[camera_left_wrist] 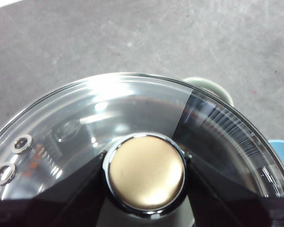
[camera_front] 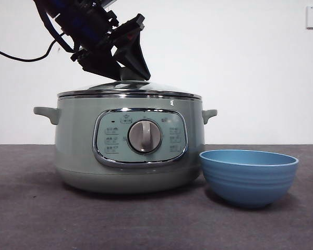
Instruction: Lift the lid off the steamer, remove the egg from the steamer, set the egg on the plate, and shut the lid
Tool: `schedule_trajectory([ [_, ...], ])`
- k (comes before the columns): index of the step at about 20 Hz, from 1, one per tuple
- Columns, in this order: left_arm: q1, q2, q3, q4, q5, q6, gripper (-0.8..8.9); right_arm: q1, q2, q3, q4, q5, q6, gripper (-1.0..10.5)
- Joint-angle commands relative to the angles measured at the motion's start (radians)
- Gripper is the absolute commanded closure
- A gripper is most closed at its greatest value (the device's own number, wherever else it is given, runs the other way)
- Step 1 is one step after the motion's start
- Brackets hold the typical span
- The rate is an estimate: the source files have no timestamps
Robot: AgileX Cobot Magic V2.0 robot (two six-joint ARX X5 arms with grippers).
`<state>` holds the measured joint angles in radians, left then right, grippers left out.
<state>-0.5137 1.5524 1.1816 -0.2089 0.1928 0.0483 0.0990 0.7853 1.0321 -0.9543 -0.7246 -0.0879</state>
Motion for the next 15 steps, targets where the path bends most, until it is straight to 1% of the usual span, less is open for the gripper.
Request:
schedule_trajectory([
  [1,-0.002,-0.032,0.042,-0.007,0.000,-0.025,8.22,0.003,0.001,0.002,0.003,0.001,-0.007,4.4],
  [3,-0.002,-0.058,0.070,-0.019,0.000,-0.025,8.22,0.003,0.001,0.002,0.003,0.001,-0.007,4.4],
  [6,-0.002,-0.105,0.119,-0.081,-0.002,-0.025,8.22,0.003,0.001,0.002,0.004,0.001,-0.007,4.4],
  [9,-0.002,-0.200,0.132,-0.158,-0.005,-0.025,8.22,0.003,0.018,0.002,0.027,0.001,-0.001,4.4],
  [10,-0.002,-0.242,0.132,-0.188,-0.008,-0.025,8.22,0.007,0.031,0.002,0.051,0.001,0.025,4.4],
  [13,-0.002,-0.381,0.132,-0.292,-0.015,-0.026,8.22,0.033,0.078,0.002,0.135,-0.001,0.067,4.4],
  [15,-0.002,-0.479,0.132,-0.365,-0.066,-0.026,8.22,0.072,0.125,0.002,0.197,0.005,0.101,4.4],
])
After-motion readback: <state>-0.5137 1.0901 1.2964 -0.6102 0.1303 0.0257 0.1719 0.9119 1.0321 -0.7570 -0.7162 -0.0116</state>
